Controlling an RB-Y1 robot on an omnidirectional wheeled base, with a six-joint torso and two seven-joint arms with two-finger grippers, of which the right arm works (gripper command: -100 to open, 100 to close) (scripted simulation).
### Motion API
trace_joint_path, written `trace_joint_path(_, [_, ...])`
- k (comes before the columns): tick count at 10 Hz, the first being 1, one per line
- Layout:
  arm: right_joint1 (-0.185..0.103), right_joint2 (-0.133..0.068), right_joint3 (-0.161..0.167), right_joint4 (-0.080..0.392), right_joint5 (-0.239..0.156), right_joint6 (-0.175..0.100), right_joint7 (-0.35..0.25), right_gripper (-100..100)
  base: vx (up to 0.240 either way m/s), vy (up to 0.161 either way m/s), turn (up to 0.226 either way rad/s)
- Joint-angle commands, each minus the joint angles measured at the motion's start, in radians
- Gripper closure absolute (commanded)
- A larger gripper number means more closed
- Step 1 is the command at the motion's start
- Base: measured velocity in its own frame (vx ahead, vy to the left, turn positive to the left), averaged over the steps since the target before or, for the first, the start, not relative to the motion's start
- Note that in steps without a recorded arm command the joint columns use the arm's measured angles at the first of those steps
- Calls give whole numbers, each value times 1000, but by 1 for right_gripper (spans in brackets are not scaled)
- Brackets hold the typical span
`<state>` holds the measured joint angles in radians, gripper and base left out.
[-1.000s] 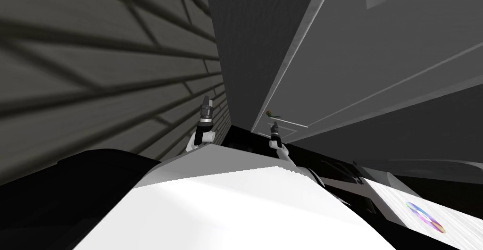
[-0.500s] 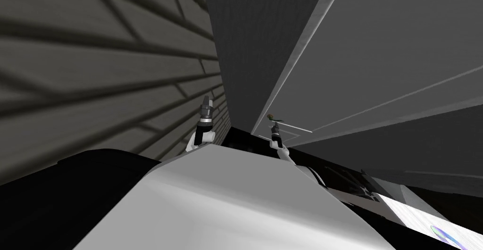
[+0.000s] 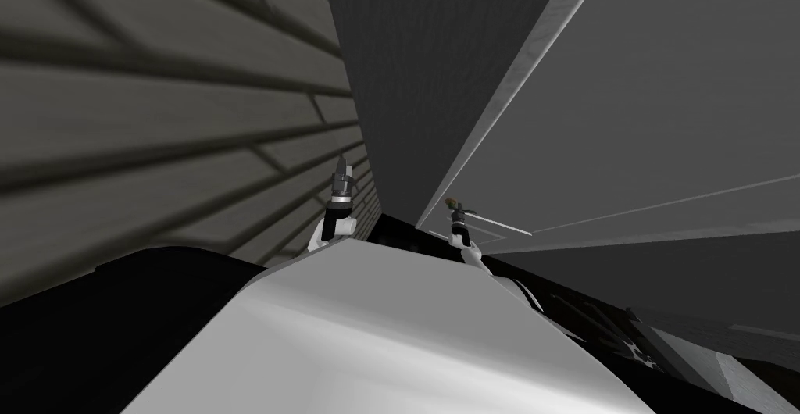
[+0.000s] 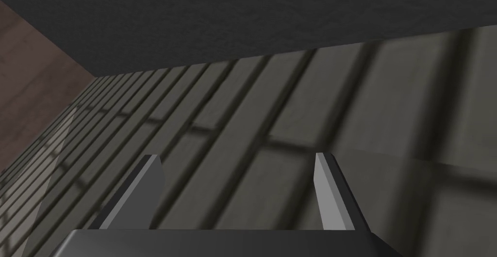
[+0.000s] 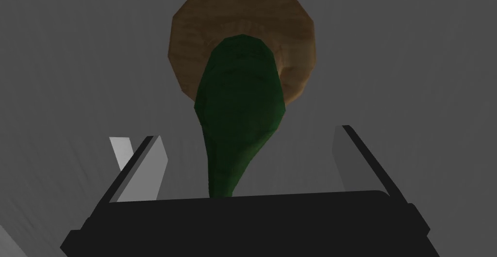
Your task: Pull the door open
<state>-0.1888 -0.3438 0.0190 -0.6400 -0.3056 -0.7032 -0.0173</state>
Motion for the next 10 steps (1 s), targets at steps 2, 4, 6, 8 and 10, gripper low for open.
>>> trace_joint_path(2, [0, 0, 0, 0, 0, 0, 0, 100, 37, -8, 2])
trace_joint_path(4, [0, 0, 0, 0, 0, 0, 0, 100, -28, 5, -2])
trace_joint_path(6, [0, 0, 0, 0, 0, 0, 0, 100, -12, 0, 1])
trace_joint_path(8, [9, -11, 8, 3, 2, -6, -16, 100, -57, -11, 59])
trace_joint_path(10, [17, -26, 18, 5, 4, -17, -37, 100, -165, -18, 129])
